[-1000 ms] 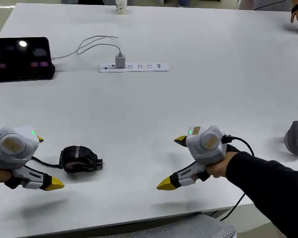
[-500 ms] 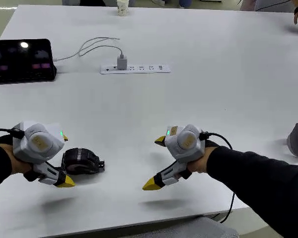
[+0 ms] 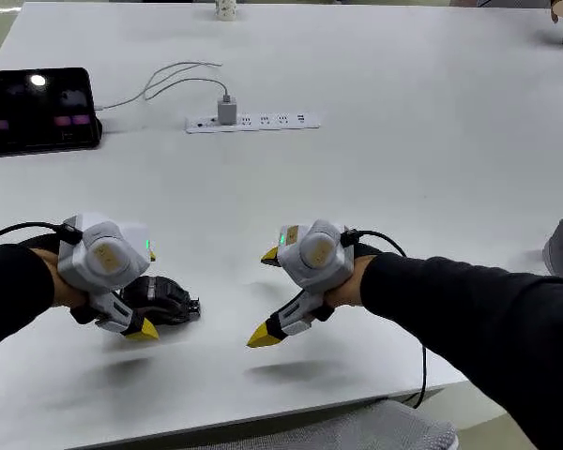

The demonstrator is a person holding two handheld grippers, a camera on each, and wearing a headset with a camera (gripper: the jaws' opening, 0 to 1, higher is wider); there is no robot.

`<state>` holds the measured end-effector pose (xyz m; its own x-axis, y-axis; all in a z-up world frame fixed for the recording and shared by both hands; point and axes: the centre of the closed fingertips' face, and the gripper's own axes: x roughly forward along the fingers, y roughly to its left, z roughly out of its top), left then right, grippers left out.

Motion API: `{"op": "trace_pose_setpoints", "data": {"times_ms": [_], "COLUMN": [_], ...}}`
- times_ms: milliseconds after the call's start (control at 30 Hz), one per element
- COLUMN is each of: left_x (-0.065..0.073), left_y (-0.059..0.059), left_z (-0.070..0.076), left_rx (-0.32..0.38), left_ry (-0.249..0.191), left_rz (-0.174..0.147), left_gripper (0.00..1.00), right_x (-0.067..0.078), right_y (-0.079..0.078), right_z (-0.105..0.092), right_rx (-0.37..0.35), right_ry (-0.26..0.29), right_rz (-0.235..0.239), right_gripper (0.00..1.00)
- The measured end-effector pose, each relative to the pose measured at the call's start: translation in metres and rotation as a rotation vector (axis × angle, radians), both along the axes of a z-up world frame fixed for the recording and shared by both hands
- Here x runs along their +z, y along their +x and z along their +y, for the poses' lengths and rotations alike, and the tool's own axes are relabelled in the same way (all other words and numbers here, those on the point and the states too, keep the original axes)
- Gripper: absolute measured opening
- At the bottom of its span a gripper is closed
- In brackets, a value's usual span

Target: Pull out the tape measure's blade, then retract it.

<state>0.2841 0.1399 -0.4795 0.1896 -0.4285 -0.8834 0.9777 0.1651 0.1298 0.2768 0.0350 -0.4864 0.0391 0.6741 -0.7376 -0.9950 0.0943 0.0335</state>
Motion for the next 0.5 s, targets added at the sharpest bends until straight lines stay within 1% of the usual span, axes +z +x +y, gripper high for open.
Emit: {"op": "trace_pose_setpoints", "data": {"times_ms": [67,133,167,300,400,500], "left_x": [0.000,-0.001,-0.002,-0.004,-0.006,-0.010], "left_y": [-0.002,0.001,0.001,0.004,0.001,0.000], "left_z": [-0.003,-0.003,-0.003,-0.003,-0.005,-0.005], "left_rx": [-0.010,0.000,-0.002,0.010,-0.001,-0.030], "left_ry": [-0.006,0.008,0.013,0.016,0.023,0.046], "left_rz": [0.015,0.003,0.002,0.011,0.023,0.019], "left_gripper": [0.61,0.58,0.56,0.53,0.47,0.42], "right_x": [-0.001,-0.002,-0.002,-0.002,-0.001,0.000], "right_y": [-0.001,0.000,0.001,0.003,0.004,0.003], "right_z": [0.006,0.012,0.015,0.023,0.027,0.033], "right_rx": [0.014,0.026,0.034,0.030,0.032,0.040], "right_ry": [-0.002,0.000,-0.002,0.002,0.010,0.016], "right_rz": [0.003,-0.008,-0.011,-0.019,-0.017,-0.019], "right_gripper": [0.78,0.74,0.71,0.59,0.59,0.58]}}
